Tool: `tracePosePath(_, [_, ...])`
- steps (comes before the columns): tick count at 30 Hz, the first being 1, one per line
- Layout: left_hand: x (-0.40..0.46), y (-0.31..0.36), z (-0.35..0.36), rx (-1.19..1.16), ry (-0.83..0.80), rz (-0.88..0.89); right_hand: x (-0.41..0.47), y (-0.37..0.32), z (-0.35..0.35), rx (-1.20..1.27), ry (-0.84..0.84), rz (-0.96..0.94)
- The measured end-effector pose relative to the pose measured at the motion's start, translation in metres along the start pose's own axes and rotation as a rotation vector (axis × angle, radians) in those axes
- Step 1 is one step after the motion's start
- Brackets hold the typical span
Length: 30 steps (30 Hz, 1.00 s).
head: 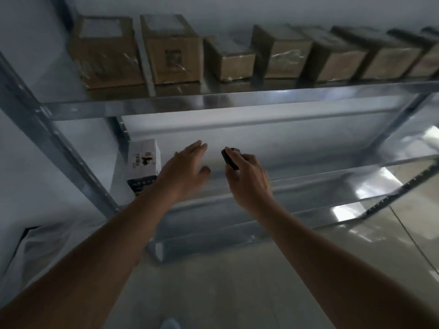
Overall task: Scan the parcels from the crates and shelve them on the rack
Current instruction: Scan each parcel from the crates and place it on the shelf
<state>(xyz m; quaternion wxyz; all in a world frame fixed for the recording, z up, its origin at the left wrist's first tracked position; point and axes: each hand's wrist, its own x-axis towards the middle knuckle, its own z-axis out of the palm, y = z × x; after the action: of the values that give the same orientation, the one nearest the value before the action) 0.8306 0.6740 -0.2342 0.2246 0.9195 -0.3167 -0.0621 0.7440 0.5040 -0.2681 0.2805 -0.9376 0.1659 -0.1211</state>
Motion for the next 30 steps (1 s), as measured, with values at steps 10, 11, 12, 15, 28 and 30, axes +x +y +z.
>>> tracePosePath(10, [-0.025,0.237,0.027,0.01,0.072,0.21,-0.102,0.116,-0.191,-0.017,0.185,0.036])
tracePosePath(11, [-0.026,0.261,0.032,-0.003,0.074,0.236,-0.111,0.13,-0.21,-0.031,0.198,0.058])
tracePosePath(12, [-0.026,0.285,0.037,-0.016,0.07,0.264,-0.121,0.144,-0.228,-0.047,0.214,0.084])
tracePosePath(15, [-0.021,0.354,0.054,-0.04,0.044,0.357,-0.147,0.188,-0.28,-0.083,0.269,0.165])
tracePosePath(28, [0.077,0.643,0.178,-0.086,-0.137,0.779,-0.207,0.389,-0.461,-0.133,0.582,0.495])
tracePosePath(30, [0.097,0.688,0.205,-0.095,-0.178,0.848,-0.209,0.425,-0.487,-0.159,0.624,0.562])
